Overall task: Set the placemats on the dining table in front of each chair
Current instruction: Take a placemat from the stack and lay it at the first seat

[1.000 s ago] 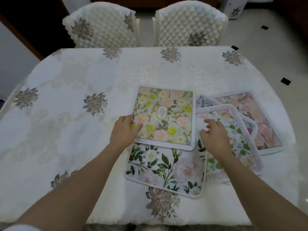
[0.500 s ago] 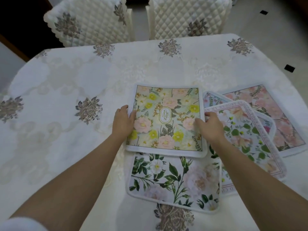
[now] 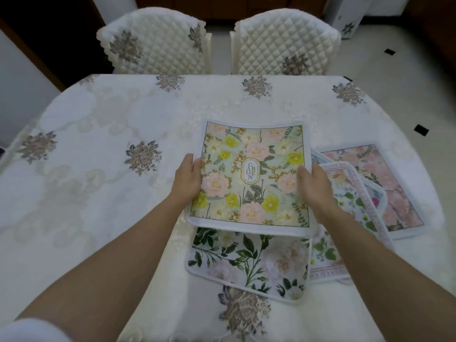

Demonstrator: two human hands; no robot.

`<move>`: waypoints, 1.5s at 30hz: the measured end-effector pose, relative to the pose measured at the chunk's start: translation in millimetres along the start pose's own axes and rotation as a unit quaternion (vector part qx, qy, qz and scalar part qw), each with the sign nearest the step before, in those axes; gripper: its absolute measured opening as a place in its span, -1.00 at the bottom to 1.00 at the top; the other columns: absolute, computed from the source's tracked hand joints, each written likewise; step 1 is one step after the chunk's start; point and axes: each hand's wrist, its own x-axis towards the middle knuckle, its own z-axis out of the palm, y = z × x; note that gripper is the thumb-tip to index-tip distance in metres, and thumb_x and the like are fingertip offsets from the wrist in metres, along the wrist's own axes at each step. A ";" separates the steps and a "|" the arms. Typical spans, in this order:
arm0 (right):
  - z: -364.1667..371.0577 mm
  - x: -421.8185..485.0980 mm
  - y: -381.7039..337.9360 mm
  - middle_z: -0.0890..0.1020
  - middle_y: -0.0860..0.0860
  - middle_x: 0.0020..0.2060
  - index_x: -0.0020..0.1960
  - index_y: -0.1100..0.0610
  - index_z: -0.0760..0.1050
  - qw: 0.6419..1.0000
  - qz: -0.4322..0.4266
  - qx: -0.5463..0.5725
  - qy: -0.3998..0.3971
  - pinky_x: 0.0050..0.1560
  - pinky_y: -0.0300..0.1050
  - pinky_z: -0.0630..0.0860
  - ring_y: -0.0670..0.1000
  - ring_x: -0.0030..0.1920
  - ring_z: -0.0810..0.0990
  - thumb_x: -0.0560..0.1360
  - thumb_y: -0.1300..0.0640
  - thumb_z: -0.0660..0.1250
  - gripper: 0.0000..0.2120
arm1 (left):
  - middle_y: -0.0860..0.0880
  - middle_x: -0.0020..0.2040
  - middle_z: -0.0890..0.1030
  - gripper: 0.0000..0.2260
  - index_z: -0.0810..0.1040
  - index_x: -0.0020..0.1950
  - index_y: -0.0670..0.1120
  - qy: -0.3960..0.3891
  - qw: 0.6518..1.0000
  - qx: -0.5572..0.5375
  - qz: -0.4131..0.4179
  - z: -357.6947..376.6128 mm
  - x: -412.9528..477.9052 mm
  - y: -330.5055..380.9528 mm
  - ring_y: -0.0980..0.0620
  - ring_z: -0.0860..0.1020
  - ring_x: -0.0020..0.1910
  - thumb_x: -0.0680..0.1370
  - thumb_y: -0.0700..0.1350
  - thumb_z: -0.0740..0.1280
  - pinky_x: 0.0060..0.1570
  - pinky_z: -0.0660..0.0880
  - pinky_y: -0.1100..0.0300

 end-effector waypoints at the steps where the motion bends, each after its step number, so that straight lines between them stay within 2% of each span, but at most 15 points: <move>1: -4.4 -5.2 -1.8 0.50 0.03 0.01 0.26 0.15 0.40 1.000 -0.012 -0.004 0.001 -0.05 -0.04 0.38 0.11 0.01 0.50 0.62 -0.08 0.07 -0.63 | -0.03 -0.19 0.43 -0.69 0.38 -0.01 -0.21 0.005 1.000 -0.004 0.002 -2.3 -8.6 2.2 -0.04 0.43 -0.18 0.68 0.02 0.05 -0.13 0.39 0.02; 3: -11.5 -16.3 -6.8 0.52 0.04 0.01 0.26 0.16 0.41 0.999 -0.036 -0.016 0.003 -0.06 -0.06 0.38 0.10 0.02 0.51 0.63 -0.06 0.08 -0.64 | -0.03 -0.19 0.44 -0.69 0.39 0.00 -0.21 0.016 1.000 -0.012 0.002 -9.3 -26.1 6.7 -0.03 0.44 -0.16 0.68 0.02 0.05 -0.13 0.38 0.04; 6: -15.7 -33.7 -15.4 0.55 0.04 -0.09 0.18 0.13 0.43 0.998 -0.054 -0.031 -0.011 -0.23 -0.08 0.35 0.07 -0.11 0.52 0.63 -0.01 0.09 -0.72 | -0.01 -0.21 0.42 -0.69 0.38 -0.04 -0.19 0.041 0.999 -0.016 -0.001 -27.0 -54.3 12.3 0.01 0.41 -0.19 0.69 0.02 0.04 -0.19 0.34 0.09; 10: -3.9 -59.3 -30.6 0.50 0.02 -0.19 0.09 0.14 0.40 0.994 -0.091 -0.042 -0.043 -0.30 -0.08 0.33 0.05 -0.20 0.48 0.61 0.03 0.10 -0.79 | -0.06 -0.14 0.49 -0.70 0.40 -0.01 -0.18 0.080 0.997 -0.014 -0.018 -61.6 -89.2 8.1 -0.03 0.46 -0.15 0.69 0.01 0.04 -0.15 0.39 0.06; 12: 9.1 -73.9 -39.1 0.44 0.02 -0.24 0.00 0.17 0.35 0.990 -0.117 -0.057 -0.061 -0.33 -0.11 0.28 0.02 -0.24 0.42 0.62 0.07 0.08 -0.82 | -0.04 -0.18 0.47 -0.72 0.39 -0.03 -0.17 0.101 0.994 -0.009 -0.029 -82.9 -108.4 2.0 0.00 0.44 -0.19 0.69 0.00 0.04 -0.20 0.38 0.08; 14: 25.9 -89.1 -47.9 0.41 -0.01 -0.25 -0.02 0.17 0.33 0.984 -0.139 -0.068 -0.084 -0.33 -0.09 0.26 0.05 -0.22 0.41 0.63 0.07 0.06 -0.82 | 0.01 -0.23 0.41 -0.74 0.34 -0.09 -0.14 0.128 0.991 0.001 -0.038 -105.3 -131.4 -6.5 0.06 0.38 -0.25 0.69 -0.02 0.04 -0.27 0.32 0.14; 18: 69.5 -121.8 -65.2 0.49 0.07 -0.14 0.05 0.19 0.39 0.971 -0.172 -0.075 -0.147 -0.15 -0.03 0.31 0.13 -0.09 0.47 0.62 0.02 0.02 -0.73 | 0.01 -0.24 0.39 -0.73 0.33 -0.10 -0.14 0.194 0.979 0.009 -0.070 -153.3 -182.9 -28.8 0.07 0.37 -0.26 0.69 -0.01 0.04 -0.27 0.31 0.14; 21: 102.9 -153.5 -83.6 0.41 0.04 -0.25 -0.09 0.20 0.33 0.957 -0.205 -0.085 -0.186 -0.21 -0.03 0.27 0.09 -0.17 0.40 0.63 0.02 0.02 -0.72 | 0.00 -0.24 0.40 -0.71 0.35 -0.09 -0.15 0.238 0.966 0.012 -0.102 -188.7 -220.6 -45.9 0.03 0.39 -0.24 0.69 0.00 0.04 -0.23 0.31 0.08; 25: 140.0 -195.8 -109.2 0.43 0.04 -0.24 -0.07 0.24 0.34 0.936 -0.245 -0.081 -0.239 -0.32 -0.09 0.28 0.01 -0.27 0.39 0.64 0.02 0.01 -0.69 | -0.03 -0.23 0.41 -0.68 0.36 -0.07 -0.21 0.295 0.944 0.015 -0.145 -229.4 -265.7 -66.1 -0.05 0.41 -0.19 0.68 0.01 0.04 -0.18 0.32 0.04; 28: 163.3 -221.0 -123.5 0.43 0.03 -0.25 -0.06 0.23 0.33 0.922 -0.269 -0.080 -0.266 -0.33 -0.10 0.29 -0.01 -0.28 0.38 0.64 0.02 0.02 -0.71 | -0.07 -0.15 0.49 -0.66 0.41 0.01 -0.21 0.322 0.931 -0.001 -0.170 -253.3 -290.7 -81.8 -0.10 0.49 -0.11 0.68 0.04 0.04 -0.11 0.41 -0.01; 30: 178.7 -234.5 -132.0 0.44 0.04 -0.24 -0.03 0.23 0.34 0.915 -0.279 -0.083 -0.280 -0.34 -0.08 0.30 0.01 -0.27 0.40 0.65 0.03 0.02 -0.72 | -0.05 -0.12 0.50 -0.69 0.42 0.02 -0.16 0.337 0.924 -0.016 -0.179 -267.0 -303.0 -89.5 -0.04 0.50 -0.12 0.68 0.04 0.04 -0.14 0.44 0.04; 33: 203.0 -248.9 -142.5 0.49 0.10 -0.12 0.07 0.23 0.37 0.910 -0.280 -0.089 -0.292 -0.21 -0.02 0.37 0.11 -0.15 0.47 0.65 0.01 0.03 -0.70 | 0.05 -0.20 0.42 -0.75 0.39 0.01 -0.12 0.343 0.922 -0.024 -0.178 -286.5 -312.7 -97.1 0.10 0.41 -0.23 0.69 -0.01 0.03 -0.30 0.32 0.18; 36: 227.7 -259.5 -146.8 0.49 0.12 -0.07 0.12 0.24 0.38 0.910 -0.276 -0.102 -0.292 -0.11 0.02 0.41 0.15 -0.07 0.47 0.65 -0.01 0.03 -0.67 | 0.06 -0.17 0.42 -0.76 0.40 0.05 -0.11 0.342 0.923 -0.025 -0.174 -305.5 -311.4 -116.6 0.11 0.40 -0.21 0.69 0.00 0.03 -0.30 0.31 0.20; 40: 262.7 -265.9 -146.2 0.39 0.00 -0.25 -0.02 0.21 0.31 0.918 -0.263 -0.130 -0.268 -0.19 -0.05 0.28 0.09 -0.13 0.41 0.65 0.02 0.03 -0.73 | 0.07 -0.19 0.43 -0.77 0.40 0.02 -0.11 0.315 0.937 -0.032 -0.148 -334.6 -286.6 -155.8 0.11 0.41 -0.22 0.69 -0.03 0.03 -0.30 0.33 0.19; 45: 306.8 -273.5 -152.1 0.43 0.06 -0.19 0.01 0.22 0.33 0.949 -0.203 -0.144 -0.194 -0.17 -0.06 0.30 0.11 -0.12 0.42 0.66 0.01 0.02 -0.72 | -0.09 -0.12 0.44 -0.70 0.40 0.04 -0.22 0.251 0.961 -0.026 -0.109 -370.3 -232.2 -206.2 -0.03 0.41 -0.15 0.69 -0.01 0.04 -0.21 0.29 0.07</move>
